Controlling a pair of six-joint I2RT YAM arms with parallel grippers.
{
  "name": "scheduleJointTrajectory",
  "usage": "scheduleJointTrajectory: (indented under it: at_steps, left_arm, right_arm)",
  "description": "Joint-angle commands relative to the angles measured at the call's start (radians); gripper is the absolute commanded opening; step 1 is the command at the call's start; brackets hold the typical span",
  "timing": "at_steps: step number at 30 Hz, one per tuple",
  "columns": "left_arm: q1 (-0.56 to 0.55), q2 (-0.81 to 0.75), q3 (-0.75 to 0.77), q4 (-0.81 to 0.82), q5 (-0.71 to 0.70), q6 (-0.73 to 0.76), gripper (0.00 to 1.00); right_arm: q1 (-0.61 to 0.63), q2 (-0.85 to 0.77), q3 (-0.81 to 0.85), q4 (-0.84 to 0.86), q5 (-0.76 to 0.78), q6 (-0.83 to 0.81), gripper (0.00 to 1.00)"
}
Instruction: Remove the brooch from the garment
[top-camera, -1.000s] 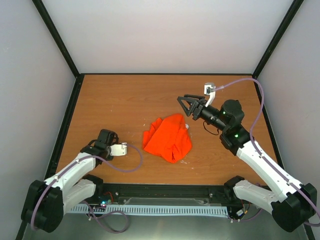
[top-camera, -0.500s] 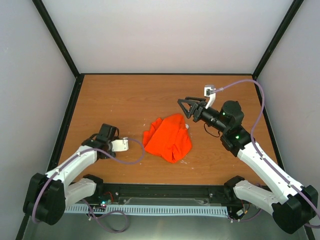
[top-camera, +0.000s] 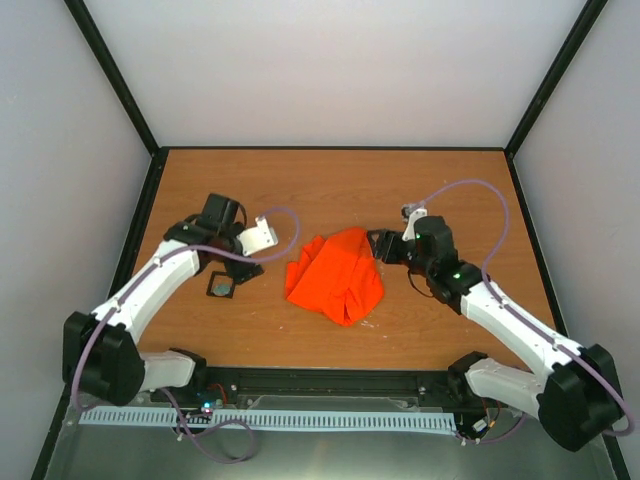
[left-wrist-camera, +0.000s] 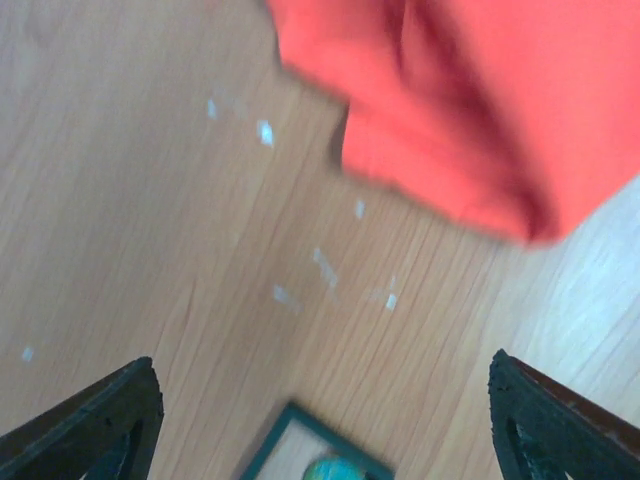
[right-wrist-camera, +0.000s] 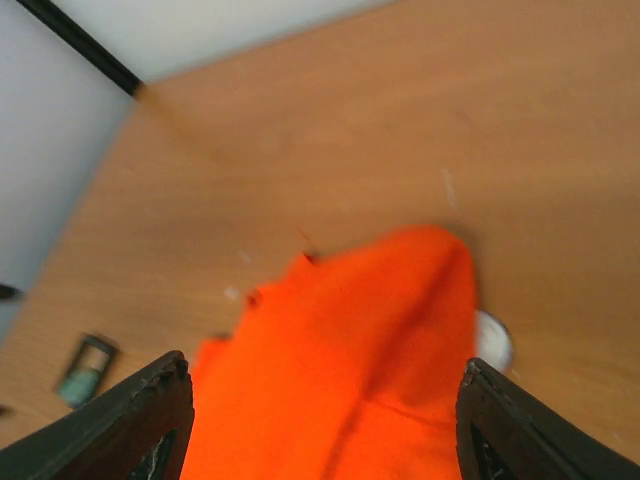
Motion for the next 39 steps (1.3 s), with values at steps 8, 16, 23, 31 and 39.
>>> scheduleJointTrajectory:
  at_steps: [8,16,23,31,39]
  left_arm:
    - [-0.078,0.485,0.552,-0.104,0.44,-0.369,0.86]
    - [-0.162,0.745,0.722,-0.042,0.539,-0.507,0.82]
    - [-0.176,0.759,0.556,0.059,0.524,-0.506,0.61]
    - [-0.175,0.712,0.417,0.116,0.516,-0.488,0.15]
    - [-0.175,0.613,0.299,0.151,0.449,-0.422,0.01]
  right_arm:
    - [-0.046,0.207,-0.119,0.035,0.092,-0.006,0.64]
    - [-0.135,0.37,-0.121,0.141,-0.1,0.022,0.53]
    - [-0.146,0.495,-0.074,0.165,-0.208,0.042,0.49]
    - [-0.165,0.553,-0.065,0.204,-0.233,0.074,0.48]
    - [-0.173,0.603,-0.055,0.34,-0.372,0.08,0.47]
